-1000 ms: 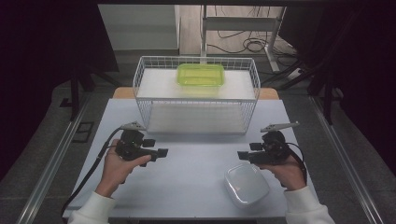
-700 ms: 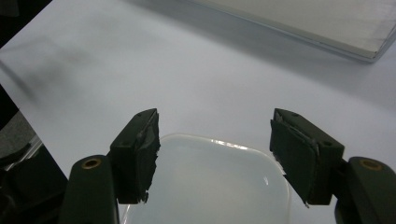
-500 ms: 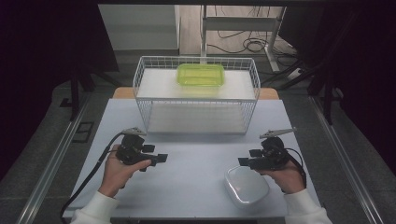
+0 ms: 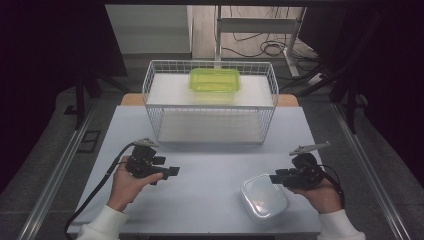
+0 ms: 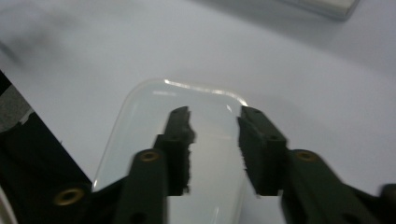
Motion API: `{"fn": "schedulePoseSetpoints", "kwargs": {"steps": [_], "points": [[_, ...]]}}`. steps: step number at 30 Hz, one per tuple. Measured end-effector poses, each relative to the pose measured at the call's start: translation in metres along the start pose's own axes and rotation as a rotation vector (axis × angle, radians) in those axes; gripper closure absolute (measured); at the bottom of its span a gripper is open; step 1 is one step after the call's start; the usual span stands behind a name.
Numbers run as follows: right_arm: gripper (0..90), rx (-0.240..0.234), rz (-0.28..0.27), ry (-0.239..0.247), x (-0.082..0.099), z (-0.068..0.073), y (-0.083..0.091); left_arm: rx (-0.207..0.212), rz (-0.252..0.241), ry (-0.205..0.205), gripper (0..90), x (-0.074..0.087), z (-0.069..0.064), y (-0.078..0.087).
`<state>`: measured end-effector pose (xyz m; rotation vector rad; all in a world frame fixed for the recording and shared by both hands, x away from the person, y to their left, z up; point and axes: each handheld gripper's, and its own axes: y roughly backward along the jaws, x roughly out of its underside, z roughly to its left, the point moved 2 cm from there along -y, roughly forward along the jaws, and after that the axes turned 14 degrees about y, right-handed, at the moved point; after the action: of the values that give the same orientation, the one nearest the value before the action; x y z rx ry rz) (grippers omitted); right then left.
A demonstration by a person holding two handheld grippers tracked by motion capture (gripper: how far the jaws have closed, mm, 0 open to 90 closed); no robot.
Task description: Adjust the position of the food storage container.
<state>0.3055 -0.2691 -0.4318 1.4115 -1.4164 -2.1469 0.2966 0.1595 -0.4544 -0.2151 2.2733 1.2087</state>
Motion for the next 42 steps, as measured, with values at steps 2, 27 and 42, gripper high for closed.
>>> {"fn": "schedulePoseSetpoints", "kwargs": {"steps": [2,27,42], "points": [[80.4,-0.001,0.035,-0.013,0.004,-0.001,0.003,-0.002,0.004,-0.001,28.5,0.001,0.0,0.0],[89.0,0.0,0.333,0.002,0.074,0.022,0.003,0.028,0.043,0.009,28.8,0.001,-0.003,-0.006],[88.9,-0.058,0.356,0.022,0.071,0.031,-0.011,0.021,0.05,0.003,28.9,0.002,-0.003,-0.007]]}}
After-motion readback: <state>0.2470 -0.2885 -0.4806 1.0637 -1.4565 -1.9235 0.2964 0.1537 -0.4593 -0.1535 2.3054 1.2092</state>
